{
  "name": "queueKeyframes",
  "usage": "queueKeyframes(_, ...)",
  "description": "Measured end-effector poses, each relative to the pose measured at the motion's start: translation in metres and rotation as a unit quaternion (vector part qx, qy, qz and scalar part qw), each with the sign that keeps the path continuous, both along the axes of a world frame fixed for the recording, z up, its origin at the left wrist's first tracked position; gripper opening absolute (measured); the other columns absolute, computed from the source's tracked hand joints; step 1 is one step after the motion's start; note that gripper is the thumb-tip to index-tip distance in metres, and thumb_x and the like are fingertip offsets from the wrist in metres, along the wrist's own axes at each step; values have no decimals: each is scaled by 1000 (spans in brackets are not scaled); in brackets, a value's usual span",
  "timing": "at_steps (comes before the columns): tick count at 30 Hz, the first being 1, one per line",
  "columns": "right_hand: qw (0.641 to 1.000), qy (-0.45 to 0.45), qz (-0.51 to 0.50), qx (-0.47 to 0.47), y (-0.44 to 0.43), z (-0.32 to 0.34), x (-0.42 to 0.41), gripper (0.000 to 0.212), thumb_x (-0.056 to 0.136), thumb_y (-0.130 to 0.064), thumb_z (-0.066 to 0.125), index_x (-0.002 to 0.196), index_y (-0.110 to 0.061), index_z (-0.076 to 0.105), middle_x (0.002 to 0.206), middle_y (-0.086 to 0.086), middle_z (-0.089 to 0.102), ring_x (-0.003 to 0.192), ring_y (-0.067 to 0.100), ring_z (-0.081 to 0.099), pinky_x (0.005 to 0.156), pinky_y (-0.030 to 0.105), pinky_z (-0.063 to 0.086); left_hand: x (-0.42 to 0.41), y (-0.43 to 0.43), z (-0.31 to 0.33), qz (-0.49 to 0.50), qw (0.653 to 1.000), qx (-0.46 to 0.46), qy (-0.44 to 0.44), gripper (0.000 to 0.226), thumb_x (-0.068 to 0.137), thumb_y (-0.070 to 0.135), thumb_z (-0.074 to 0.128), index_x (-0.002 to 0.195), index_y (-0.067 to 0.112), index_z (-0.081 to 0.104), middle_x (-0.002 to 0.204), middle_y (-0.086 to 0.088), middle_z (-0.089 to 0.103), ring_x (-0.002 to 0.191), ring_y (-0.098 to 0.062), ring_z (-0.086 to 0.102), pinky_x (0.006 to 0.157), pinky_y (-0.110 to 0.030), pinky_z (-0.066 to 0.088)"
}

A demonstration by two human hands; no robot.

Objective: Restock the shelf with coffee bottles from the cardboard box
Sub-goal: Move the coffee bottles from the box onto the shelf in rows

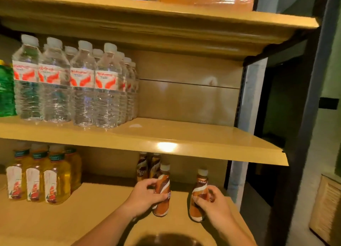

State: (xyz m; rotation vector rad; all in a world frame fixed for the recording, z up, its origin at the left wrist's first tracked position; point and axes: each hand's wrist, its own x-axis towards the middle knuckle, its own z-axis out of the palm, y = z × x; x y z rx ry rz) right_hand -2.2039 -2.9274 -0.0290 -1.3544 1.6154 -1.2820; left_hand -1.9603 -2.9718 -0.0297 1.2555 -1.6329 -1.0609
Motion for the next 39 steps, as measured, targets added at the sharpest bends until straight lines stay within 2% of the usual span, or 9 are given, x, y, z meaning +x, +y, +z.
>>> queueKeyframes(3, 1000, -5, 7, 19, -34, -8, -7, 28, 83, -17, 82, 102, -22, 61, 95, -3, 72, 89, 11, 66, 65, 21, 45, -10, -28, -13, 31, 999, 20, 3, 64, 72, 31, 92, 126, 15, 61, 104, 4, 77, 92, -7, 74, 82, -21, 57)
queueKeyframes(8, 999, -11, 7, 44, -80, -27, -14, 35, 81, -34, 83, 105, -16, 65, 96, -1, 74, 87, 13, 69, 62, 21, 47, -27, -63, -25, 53, 998, 37, 2, 33, 80, 25, 87, 105, 8, 73, 89, 3, 79, 83, -6, 74, 89, -29, 60)
queueKeyframes(12, 994, -25, 2, 105, -105, -30, -14, 30, 79, -35, 84, 89, -8, 76, 82, 6, 77, 80, 22, 72, 66, 31, 56, -32, -80, -27, 68, 998, 16, 6, 34, 82, 31, 85, 108, 20, 65, 92, 6, 68, 84, -6, 63, 59, -10, 47)
queueKeyframes(16, 987, -65, -18, 144, -127, -39, -13, 31, 72, -34, 90, 71, -10, 69, 79, 8, 73, 78, 24, 69, 70, 34, 57, -32, -95, -40, 88, 996, -5, 16, 36, 88, 27, 79, 120, 24, 64, 104, -1, 70, 92, -13, 67, 72, -23, 55)
queueKeyframes(19, 981, -111, -26, 156, -140, -43, -8, 40, 68, -39, 92, 84, -11, 68, 87, 8, 70, 78, 21, 65, 62, 29, 49, -33, -105, -50, 89, 995, -36, 11, 38, 91, 37, 73, 127, 40, 60, 120, 6, 66, 107, -13, 65, 97, -41, 56)
queueKeyframes(25, 995, -11, 5, 101, -165, -51, 0, 63, 69, -71, 77, 113, -28, 67, 106, -3, 72, 96, 17, 68, 92, 37, 53, -41, -118, -59, 84, 983, -156, -49, 38, 94, 38, 67, 132, 42, 58, 137, 12, 59, 126, -11, 58, 106, -47, 50)
queueKeyframes(30, 997, 31, 50, -52, -168, -41, 5, 28, 87, -36, 76, 110, -42, 60, 97, -27, 60, 91, -8, 57, 78, 10, 40, -56, -122, -53, 144, 949, -228, -162, 44, 100, 27, 63, 141, 16, 57, 148, -2, 47, 136, -15, 42, 111, -19, 26)
queueKeyframes(34, 998, 15, 37, -54, -176, -48, 5, 32, 86, -37, 76, 114, -41, 60, 96, -26, 59, 96, 0, 57, 93, 25, 44, -58, -131, -55, 157, 938, -234, -203, 44, 101, 30, 59, 142, 14, 56, 148, -6, 48, 136, -21, 45, 108, -23, 29)
queueKeyframes(39, 997, 0, 41, -68, -182, -48, 6, 26, 89, -31, 75, 108, -39, 58, 92, -28, 56, 84, -11, 51, 71, 11, 38, -59, -135, -53, 172, 927, -230, -240, 44, 102, 33, 57, 143, 16, 54, 148, -5, 47, 131, -23, 51, 105, -33, 44)
